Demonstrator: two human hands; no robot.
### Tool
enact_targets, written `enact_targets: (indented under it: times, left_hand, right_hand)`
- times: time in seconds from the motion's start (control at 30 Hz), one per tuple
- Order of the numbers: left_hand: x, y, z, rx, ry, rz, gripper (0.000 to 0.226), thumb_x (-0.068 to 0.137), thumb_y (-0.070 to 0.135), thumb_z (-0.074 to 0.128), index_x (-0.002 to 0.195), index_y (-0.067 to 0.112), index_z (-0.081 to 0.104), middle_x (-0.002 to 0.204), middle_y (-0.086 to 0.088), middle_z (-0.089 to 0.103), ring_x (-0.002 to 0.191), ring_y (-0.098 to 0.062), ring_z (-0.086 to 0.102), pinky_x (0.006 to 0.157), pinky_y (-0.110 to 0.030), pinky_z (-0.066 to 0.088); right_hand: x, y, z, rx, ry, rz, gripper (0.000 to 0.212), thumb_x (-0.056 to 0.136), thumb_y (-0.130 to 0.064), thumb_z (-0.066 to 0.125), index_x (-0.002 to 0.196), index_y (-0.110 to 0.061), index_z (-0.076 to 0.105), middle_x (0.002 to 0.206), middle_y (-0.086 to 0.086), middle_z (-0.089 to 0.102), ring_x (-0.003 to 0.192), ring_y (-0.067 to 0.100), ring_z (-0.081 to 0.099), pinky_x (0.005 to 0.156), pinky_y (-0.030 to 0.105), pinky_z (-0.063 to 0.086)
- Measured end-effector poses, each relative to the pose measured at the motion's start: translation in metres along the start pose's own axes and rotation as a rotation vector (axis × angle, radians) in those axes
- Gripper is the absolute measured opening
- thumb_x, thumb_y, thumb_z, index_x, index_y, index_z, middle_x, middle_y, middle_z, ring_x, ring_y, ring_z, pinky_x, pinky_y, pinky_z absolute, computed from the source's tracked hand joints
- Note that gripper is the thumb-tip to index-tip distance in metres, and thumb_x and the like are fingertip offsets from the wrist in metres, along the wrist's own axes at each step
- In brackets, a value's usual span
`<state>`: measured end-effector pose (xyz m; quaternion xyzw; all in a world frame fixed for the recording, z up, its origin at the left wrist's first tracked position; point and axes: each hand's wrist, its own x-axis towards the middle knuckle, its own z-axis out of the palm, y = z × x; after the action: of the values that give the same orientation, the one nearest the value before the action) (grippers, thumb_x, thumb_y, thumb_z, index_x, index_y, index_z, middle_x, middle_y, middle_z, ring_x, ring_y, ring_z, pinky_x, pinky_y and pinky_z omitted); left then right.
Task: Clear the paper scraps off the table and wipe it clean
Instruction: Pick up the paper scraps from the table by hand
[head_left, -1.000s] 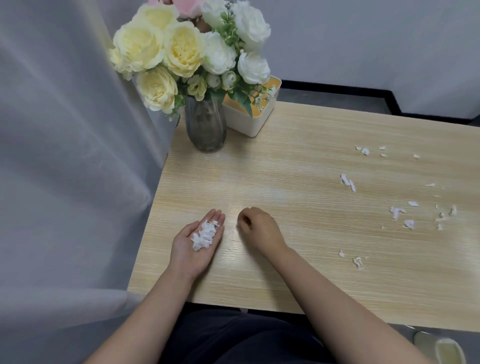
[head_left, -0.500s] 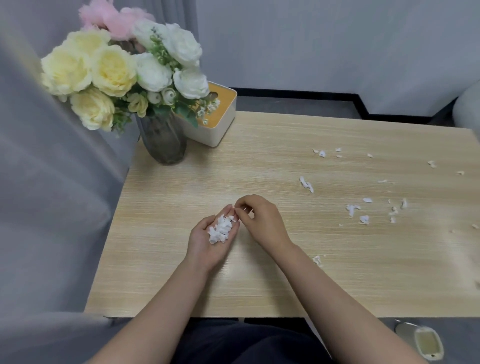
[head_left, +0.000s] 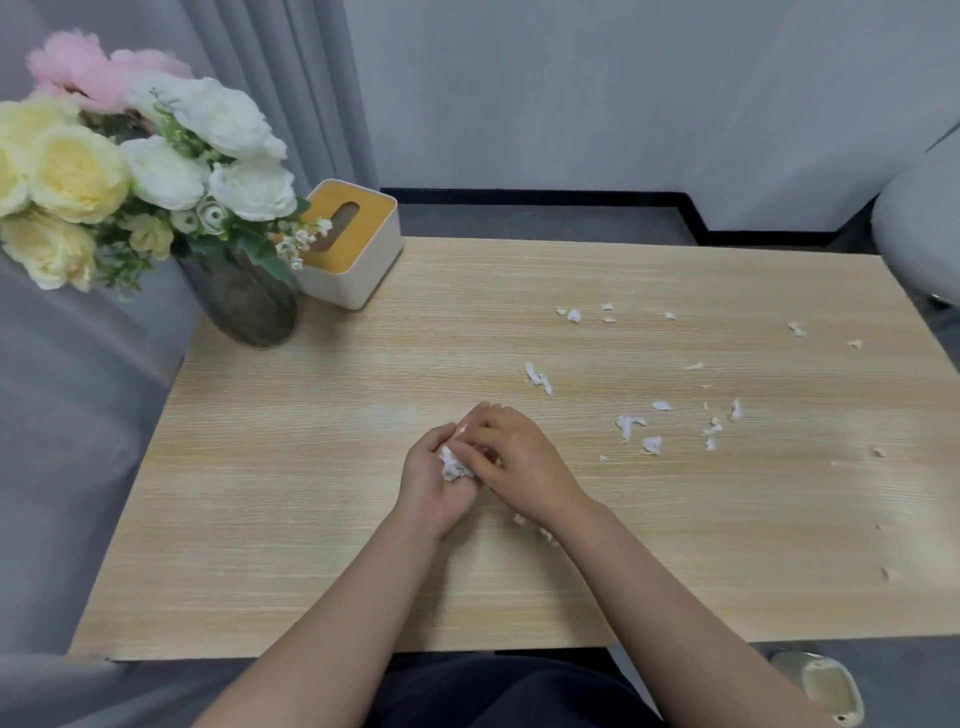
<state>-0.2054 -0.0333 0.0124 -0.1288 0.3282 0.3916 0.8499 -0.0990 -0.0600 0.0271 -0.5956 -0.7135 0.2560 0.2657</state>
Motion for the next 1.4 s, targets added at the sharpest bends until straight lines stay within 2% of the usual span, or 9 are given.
enact_targets:
  times: [0.13, 0.2, 0.3, 0.43, 0.67, 1.03, 1.17, 1.3, 1.4]
  left_hand:
    - [0.008, -0.023, 0.014, -0.005, 0.001, 0.000, 0.034, 0.096, 0.015, 0.033, 0.098, -0.006, 0.060, 0.086, -0.019, 0.069, 0.075, -0.026, 0.071, 0.070, -0.031, 0.058]
    - [0.014, -0.032, 0.018, -0.003, -0.006, 0.003, 0.033, 0.093, 0.013, 0.035, 0.102, -0.006, 0.060, 0.097, -0.018, 0.068, 0.089, -0.026, 0.069, 0.081, -0.031, 0.056]
    - [0.026, -0.044, 0.024, -0.007, -0.024, 0.008, 0.037, 0.084, 0.011, 0.042, 0.112, -0.005, 0.059, 0.110, -0.017, 0.064, 0.107, -0.023, 0.060, 0.089, -0.027, 0.050]
    - [0.040, -0.060, 0.037, 0.012, -0.038, 0.046, 0.037, 0.091, 0.011, 0.036, 0.110, -0.006, 0.062, 0.111, -0.020, 0.066, 0.099, -0.025, 0.066, 0.086, -0.026, 0.051]
    - [0.051, -0.066, 0.032, -0.005, -0.025, 0.145, 0.037, 0.081, 0.009, 0.041, 0.096, -0.008, 0.070, 0.111, -0.018, 0.067, 0.097, -0.030, 0.068, 0.090, -0.044, 0.048]
    - [0.036, -0.057, -0.010, -0.070, 0.044, 0.228, 0.038, 0.078, 0.008, 0.042, 0.098, -0.009, 0.069, 0.113, -0.018, 0.066, 0.103, -0.032, 0.064, 0.090, -0.047, 0.047]
    - [0.027, -0.055, -0.019, -0.096, 0.024, 0.239, 0.045, 0.062, -0.003, 0.068, 0.107, -0.009, 0.065, 0.116, -0.019, 0.065, 0.110, -0.033, 0.060, 0.090, -0.049, 0.047]
    - [0.023, -0.054, -0.026, -0.122, 0.061, 0.248, 0.041, 0.075, 0.004, 0.050, 0.113, -0.006, 0.061, 0.115, -0.018, 0.065, 0.115, -0.030, 0.057, 0.088, -0.049, 0.048]
    - [0.018, -0.050, -0.034, -0.145, 0.022, 0.268, 0.061, 0.048, -0.011, 0.075, 0.108, -0.008, 0.065, 0.117, -0.018, 0.064, 0.116, -0.031, 0.056, 0.091, -0.048, 0.047]
  right_hand:
    - [-0.008, 0.017, -0.027, 0.112, 0.025, 0.039, 0.027, 0.091, -0.033, 0.055, 0.092, -0.013, 0.073, 0.096, -0.006, 0.063, 0.089, 0.003, 0.048, 0.082, 0.005, 0.030]
    - [-0.011, 0.028, -0.040, 0.181, 0.055, 0.061, 0.018, 0.091, -0.023, 0.059, 0.095, -0.013, 0.073, 0.093, -0.015, 0.060, 0.090, -0.004, 0.048, 0.083, 0.002, 0.030]
    - [-0.015, 0.046, -0.055, 0.249, 0.062, 0.096, 0.015, 0.091, -0.022, 0.060, 0.096, -0.016, 0.073, 0.090, -0.022, 0.057, 0.092, -0.008, 0.050, 0.083, 0.006, 0.034]
    - [-0.015, 0.070, -0.067, 0.280, 0.063, 0.137, 0.015, 0.091, -0.024, 0.060, 0.098, -0.019, 0.072, 0.095, -0.012, 0.062, 0.091, 0.003, 0.053, 0.083, 0.020, 0.042]
    - [-0.013, 0.103, -0.079, 0.277, 0.116, 0.174, 0.011, 0.090, -0.020, 0.061, 0.092, -0.016, 0.071, 0.083, -0.012, 0.059, 0.081, 0.002, 0.055, 0.073, 0.015, 0.044]
    - [-0.049, 0.133, -0.025, -0.079, -0.545, 0.167, 0.025, 0.086, -0.032, 0.063, 0.108, -0.019, 0.063, 0.104, -0.001, 0.057, 0.096, 0.016, 0.056, 0.086, 0.033, 0.045]
    - [-0.060, 0.127, -0.008, -0.204, -0.592, 0.145, 0.039, 0.084, -0.042, 0.064, 0.114, -0.019, 0.054, 0.112, 0.000, 0.052, 0.101, 0.017, 0.052, 0.081, 0.031, 0.043]
    - [-0.065, 0.124, -0.003, -0.248, -0.622, 0.012, 0.031, 0.088, -0.030, 0.060, 0.114, -0.015, 0.052, 0.114, 0.002, 0.051, 0.105, 0.019, 0.048, 0.079, 0.033, 0.042]
    - [-0.065, 0.124, -0.002, -0.210, -0.617, -0.026, 0.015, 0.091, -0.020, 0.056, 0.104, -0.011, 0.057, 0.108, 0.004, 0.054, 0.101, 0.022, 0.051, 0.075, 0.033, 0.040]
